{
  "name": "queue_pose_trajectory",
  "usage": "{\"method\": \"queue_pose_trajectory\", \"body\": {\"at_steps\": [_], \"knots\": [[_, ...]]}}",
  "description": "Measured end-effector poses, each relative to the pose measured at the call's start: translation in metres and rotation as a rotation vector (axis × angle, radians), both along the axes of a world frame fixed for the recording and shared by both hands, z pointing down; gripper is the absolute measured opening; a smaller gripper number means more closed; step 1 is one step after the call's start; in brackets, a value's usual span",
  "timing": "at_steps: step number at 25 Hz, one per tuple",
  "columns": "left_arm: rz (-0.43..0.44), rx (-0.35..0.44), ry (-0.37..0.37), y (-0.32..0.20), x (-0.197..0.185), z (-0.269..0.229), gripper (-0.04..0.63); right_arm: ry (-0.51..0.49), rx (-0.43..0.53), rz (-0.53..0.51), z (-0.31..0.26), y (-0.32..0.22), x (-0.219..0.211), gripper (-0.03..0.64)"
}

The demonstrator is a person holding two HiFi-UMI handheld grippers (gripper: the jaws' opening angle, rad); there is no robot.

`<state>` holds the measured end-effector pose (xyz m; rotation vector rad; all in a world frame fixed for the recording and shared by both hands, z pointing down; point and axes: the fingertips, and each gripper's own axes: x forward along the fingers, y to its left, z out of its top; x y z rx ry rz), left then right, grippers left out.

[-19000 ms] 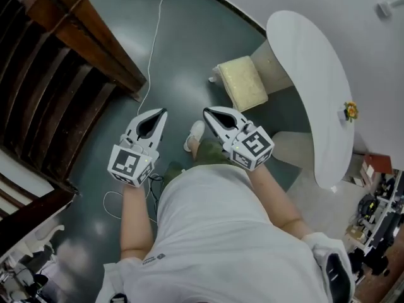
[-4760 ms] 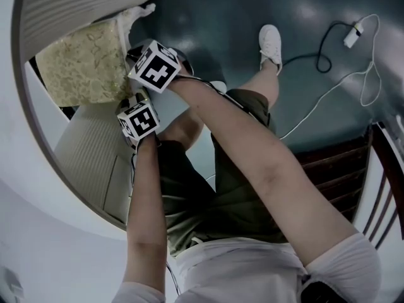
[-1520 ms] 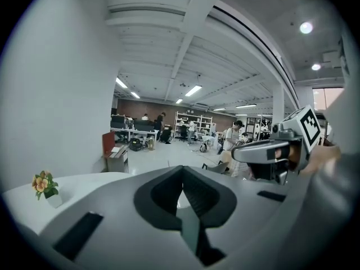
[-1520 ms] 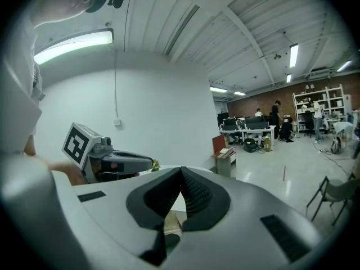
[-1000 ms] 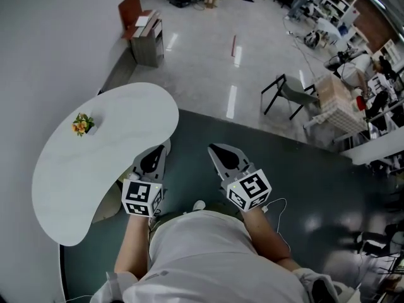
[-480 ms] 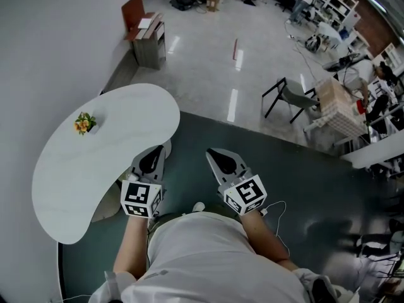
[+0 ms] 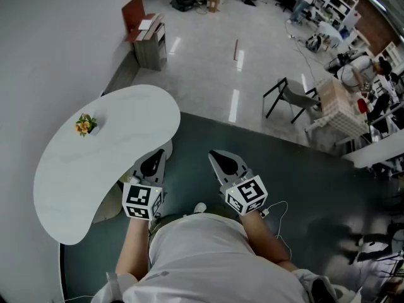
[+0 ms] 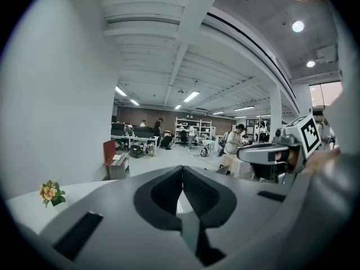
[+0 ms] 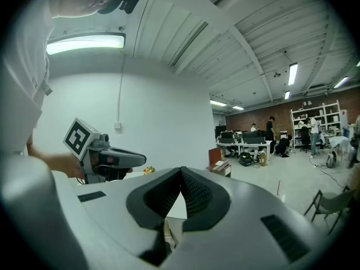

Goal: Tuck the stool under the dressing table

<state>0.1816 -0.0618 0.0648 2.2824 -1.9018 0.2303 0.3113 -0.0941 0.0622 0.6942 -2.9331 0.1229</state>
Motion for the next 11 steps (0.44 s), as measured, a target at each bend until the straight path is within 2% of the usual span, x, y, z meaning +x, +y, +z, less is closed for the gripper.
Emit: {"method": "queue_pose_trajectory", "body": {"at_steps": [11], "knots": [[0.006,-0.012,-0.007,0.0006,0.0025,0.0031,0.003,-0.013,-0.021,0.016,0.0039,-0.0032,0.0049,0.011]]}}
